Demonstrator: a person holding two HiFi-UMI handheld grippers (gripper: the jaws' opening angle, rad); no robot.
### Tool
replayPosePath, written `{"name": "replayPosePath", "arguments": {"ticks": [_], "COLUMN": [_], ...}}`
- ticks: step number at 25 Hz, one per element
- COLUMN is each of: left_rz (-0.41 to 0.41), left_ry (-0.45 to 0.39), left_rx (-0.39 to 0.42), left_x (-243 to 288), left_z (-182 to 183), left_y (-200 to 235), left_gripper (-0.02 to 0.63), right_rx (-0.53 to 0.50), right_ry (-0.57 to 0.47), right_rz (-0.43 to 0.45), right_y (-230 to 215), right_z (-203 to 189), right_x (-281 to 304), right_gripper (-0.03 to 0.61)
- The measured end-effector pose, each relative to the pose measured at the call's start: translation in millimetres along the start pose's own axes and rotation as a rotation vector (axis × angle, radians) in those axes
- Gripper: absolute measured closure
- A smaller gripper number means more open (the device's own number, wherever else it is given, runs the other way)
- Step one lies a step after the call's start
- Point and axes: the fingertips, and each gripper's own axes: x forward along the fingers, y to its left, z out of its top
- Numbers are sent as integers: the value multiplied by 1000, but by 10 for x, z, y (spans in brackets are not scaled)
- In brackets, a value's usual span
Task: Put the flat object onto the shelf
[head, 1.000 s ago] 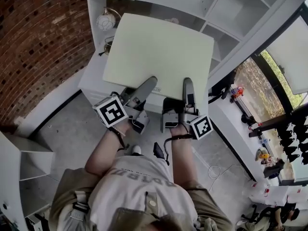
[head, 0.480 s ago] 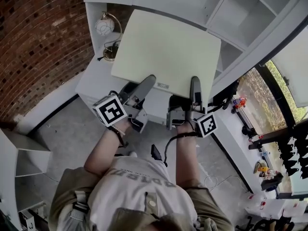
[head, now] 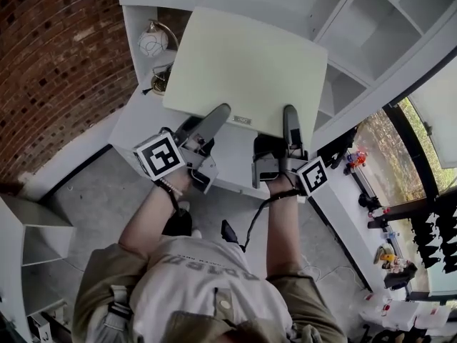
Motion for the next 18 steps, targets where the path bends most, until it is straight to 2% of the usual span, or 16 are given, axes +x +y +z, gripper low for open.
{"name": "replayPosePath", "arguments": {"ticks": [4, 9, 18], "left_rz": [-12, -4, -34], "left_ry": [10, 21, 66], "left_rx": [4, -29, -38], "left_x": [206, 475, 951], "left_z": [185, 390, 730], "left_y": [142, 434, 669], "left_gripper": [273, 273, 270], "right_rx": [15, 13, 5], "right_ry": [-2, -23, -84], "right_rz": [-10, -30, -66], "right_y": [-110, -264, -449], "right_z": [36, 114, 273], "right_x": [252, 610, 1085], "right_gripper": [287, 288, 288]}}
